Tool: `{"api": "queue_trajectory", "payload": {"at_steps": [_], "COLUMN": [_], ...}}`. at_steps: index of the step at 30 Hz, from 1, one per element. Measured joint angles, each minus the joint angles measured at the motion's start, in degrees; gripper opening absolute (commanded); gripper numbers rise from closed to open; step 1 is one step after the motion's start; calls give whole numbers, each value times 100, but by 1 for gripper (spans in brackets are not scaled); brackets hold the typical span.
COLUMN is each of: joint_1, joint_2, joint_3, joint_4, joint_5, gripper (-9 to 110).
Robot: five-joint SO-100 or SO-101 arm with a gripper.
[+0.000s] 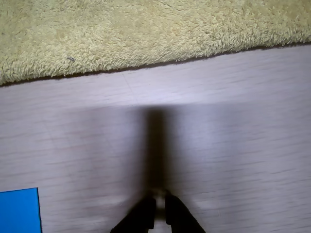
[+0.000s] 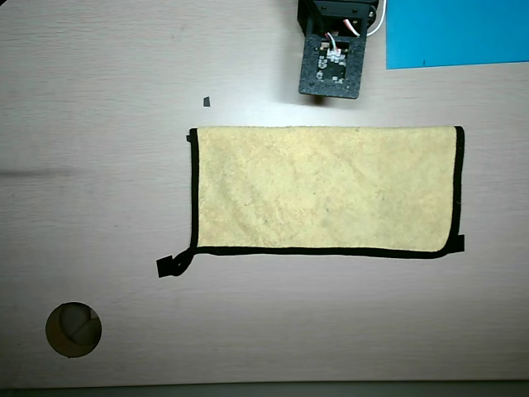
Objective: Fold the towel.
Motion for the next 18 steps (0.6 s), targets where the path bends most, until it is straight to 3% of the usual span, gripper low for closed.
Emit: {"api": "queue_trajectory", "payload": {"at_steps": [18], "joint_1": [-492], "joint_2": [0], "joint_3": [0], "joint_4": [0], "joint_5": [0], "gripper": [0]}}
